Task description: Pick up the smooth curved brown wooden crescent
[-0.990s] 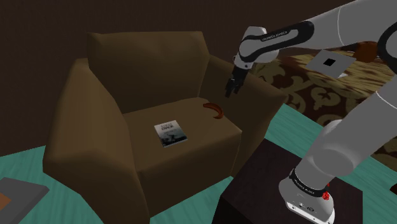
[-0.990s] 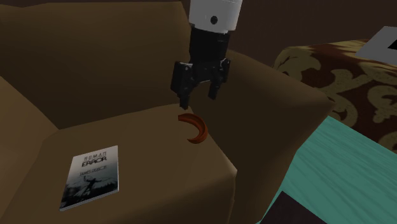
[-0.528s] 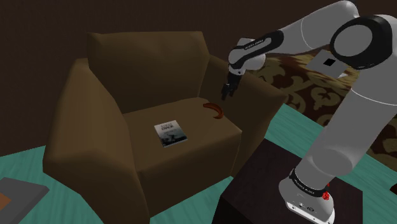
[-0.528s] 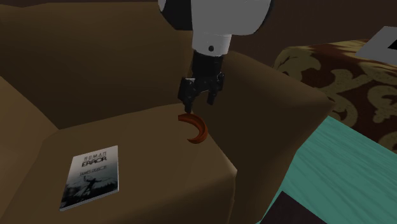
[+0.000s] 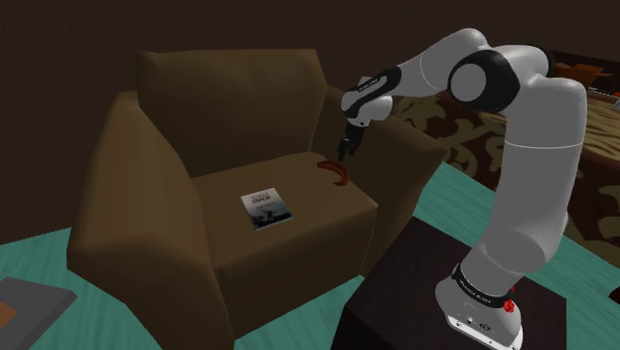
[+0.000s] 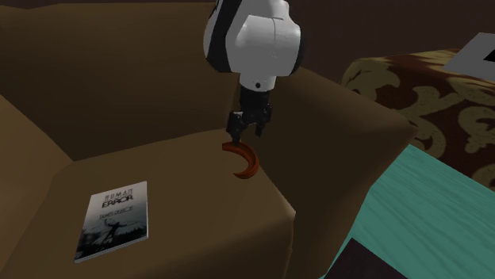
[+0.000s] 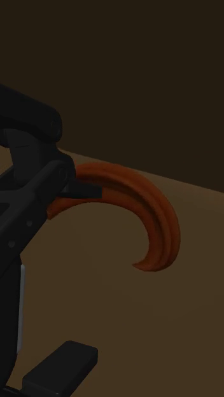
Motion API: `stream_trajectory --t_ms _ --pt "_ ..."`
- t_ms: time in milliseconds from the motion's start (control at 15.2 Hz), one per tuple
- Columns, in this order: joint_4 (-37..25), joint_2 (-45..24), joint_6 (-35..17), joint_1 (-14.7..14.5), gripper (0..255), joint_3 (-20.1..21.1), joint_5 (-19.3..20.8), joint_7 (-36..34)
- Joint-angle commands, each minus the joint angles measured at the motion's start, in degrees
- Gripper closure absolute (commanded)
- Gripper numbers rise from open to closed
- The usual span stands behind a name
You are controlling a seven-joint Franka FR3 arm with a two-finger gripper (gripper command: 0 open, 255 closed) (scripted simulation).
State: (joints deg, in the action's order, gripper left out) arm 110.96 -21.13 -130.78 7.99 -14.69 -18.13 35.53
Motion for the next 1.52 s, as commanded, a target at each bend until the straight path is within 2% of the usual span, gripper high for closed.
stream_trajectory --t_ms 0,462,1056,1122,1452 --pt "-4.8 -5.0 0.2 1.2 0 0.5 -1.3 1.4" --pt "-21.1 -20.1 2.2 5.5 0 2.2 -3.3 4.1" --pt "-21.6 -24.0 -1.2 6.1 0 3.2 -4.4 5.2" --pt "-21.8 -24.2 -1.2 6.2 255 3.2 -4.4 5.2" --pt "-21.2 -23.8 -1.5 5.7 255 3.3 -4.4 4.8"
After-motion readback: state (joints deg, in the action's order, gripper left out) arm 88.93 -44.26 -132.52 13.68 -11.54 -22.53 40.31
